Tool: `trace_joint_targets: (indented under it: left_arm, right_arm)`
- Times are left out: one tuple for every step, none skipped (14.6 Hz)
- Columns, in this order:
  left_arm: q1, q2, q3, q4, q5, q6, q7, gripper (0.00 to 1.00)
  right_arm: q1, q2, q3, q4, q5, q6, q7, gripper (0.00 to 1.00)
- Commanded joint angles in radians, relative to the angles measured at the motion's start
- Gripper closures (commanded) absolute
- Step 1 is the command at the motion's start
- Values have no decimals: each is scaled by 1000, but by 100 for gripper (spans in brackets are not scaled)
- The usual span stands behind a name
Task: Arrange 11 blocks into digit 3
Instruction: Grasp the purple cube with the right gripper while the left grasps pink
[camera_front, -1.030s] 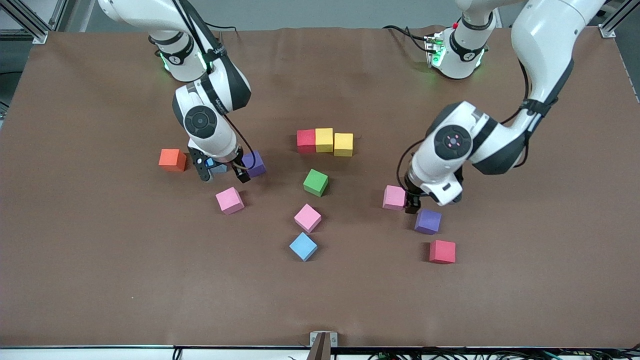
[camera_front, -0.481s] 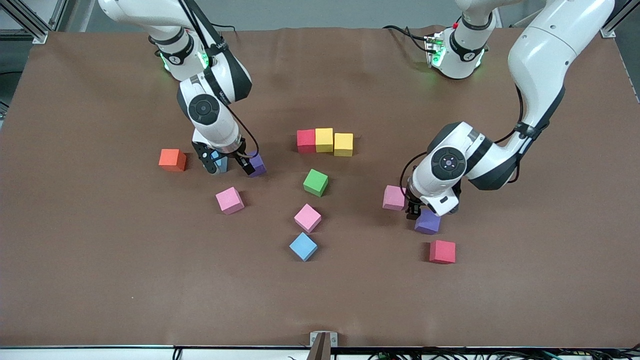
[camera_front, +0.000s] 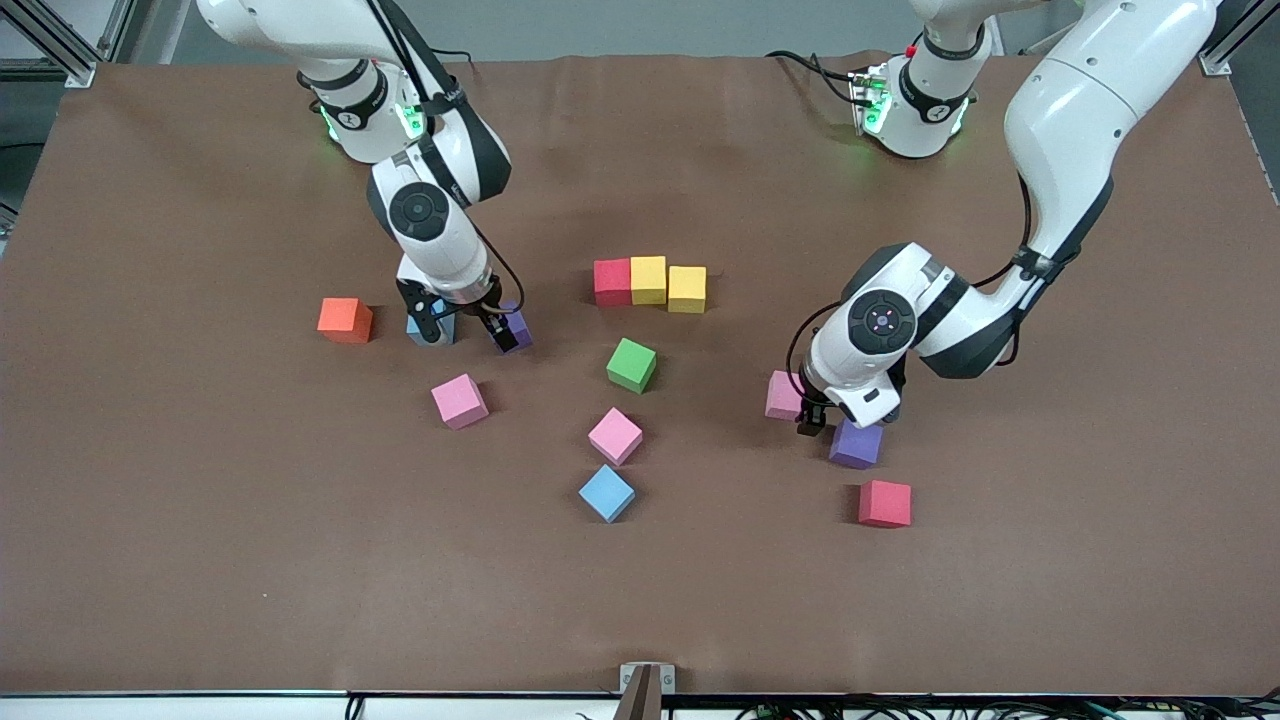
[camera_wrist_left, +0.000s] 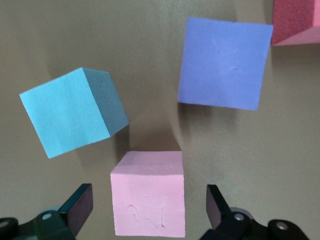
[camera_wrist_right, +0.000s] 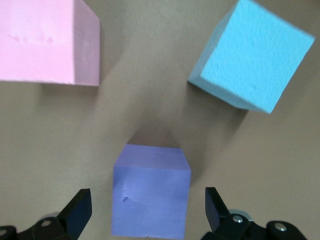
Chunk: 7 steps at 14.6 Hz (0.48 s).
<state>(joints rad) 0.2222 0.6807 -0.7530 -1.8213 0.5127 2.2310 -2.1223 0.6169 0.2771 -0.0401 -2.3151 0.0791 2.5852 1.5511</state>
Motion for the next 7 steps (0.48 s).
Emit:
trace_joint_targets:
  left_arm:
    - [-12, 13, 1, -3, 23, 33, -31, 0]
    - [-14, 19, 1, -1, 30, 38, -33, 0]
    - [-14, 25, 1, -1, 36, 38, -33, 0]
    - [-15, 31, 1, -1, 43, 38, -33, 0]
    - [-18, 37, 1, -1, 53, 39, -33, 0]
    - [-20, 45, 1, 0, 58, 39, -33, 0]
    - [-21, 49, 3, 0, 62, 39, -33, 0]
  right_arm:
    - [24, 27, -1, -14, 5, 32, 23, 0]
    - [24, 31, -1, -14, 5, 32, 24, 0]
    - [24, 31, -1, -12, 5, 30, 24, 0]
    - [24, 34, -1, -12, 5, 29, 24, 1]
    - [23, 36, -1, -12, 5, 29, 24, 3]
    - [23, 34, -1, -12, 5, 29, 24, 10]
    - [21, 34, -1, -10, 7, 29, 26, 19]
